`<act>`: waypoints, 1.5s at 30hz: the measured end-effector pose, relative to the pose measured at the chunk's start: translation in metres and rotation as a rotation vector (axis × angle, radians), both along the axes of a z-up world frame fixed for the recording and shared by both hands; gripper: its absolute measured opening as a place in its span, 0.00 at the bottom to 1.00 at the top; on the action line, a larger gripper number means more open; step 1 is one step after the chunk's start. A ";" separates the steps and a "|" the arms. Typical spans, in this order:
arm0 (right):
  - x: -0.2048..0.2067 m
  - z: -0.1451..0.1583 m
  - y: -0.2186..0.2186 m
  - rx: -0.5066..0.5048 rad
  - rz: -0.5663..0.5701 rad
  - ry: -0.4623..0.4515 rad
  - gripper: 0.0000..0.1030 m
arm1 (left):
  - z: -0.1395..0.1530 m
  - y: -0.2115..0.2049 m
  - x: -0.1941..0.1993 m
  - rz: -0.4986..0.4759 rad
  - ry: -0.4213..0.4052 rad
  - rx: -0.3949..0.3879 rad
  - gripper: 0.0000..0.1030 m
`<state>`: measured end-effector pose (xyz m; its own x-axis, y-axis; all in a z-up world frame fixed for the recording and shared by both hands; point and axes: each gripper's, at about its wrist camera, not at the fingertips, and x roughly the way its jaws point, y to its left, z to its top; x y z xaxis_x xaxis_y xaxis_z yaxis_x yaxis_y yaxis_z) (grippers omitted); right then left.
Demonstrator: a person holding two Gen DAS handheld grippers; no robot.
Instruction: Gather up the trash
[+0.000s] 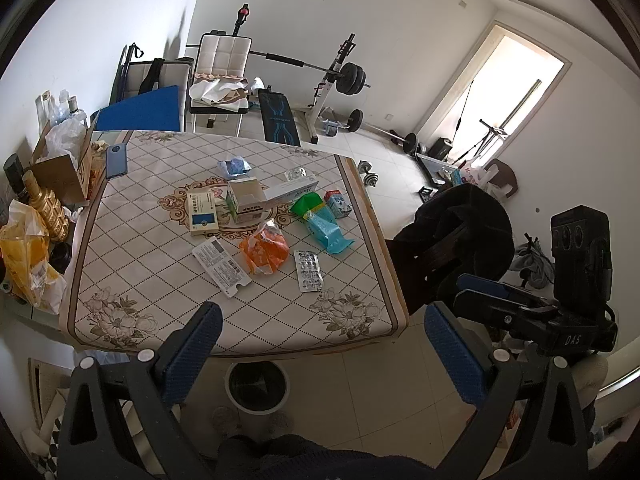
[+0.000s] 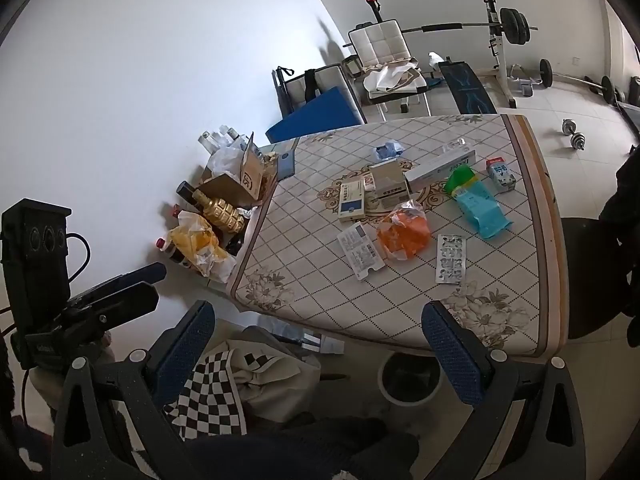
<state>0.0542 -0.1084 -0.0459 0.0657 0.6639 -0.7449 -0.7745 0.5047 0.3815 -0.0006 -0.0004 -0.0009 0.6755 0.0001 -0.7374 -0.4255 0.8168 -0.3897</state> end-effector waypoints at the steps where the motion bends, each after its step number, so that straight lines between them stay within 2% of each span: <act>1: 0.000 0.000 0.000 0.001 0.001 0.000 1.00 | 0.000 0.000 0.000 0.001 0.001 0.000 1.00; 40: -0.005 0.002 0.006 0.005 0.007 0.003 1.00 | 0.002 0.010 0.001 -0.002 -0.004 -0.023 1.00; 45: -0.003 0.002 0.009 0.005 -0.031 0.005 1.00 | -0.002 0.014 0.010 -0.002 0.024 0.031 1.00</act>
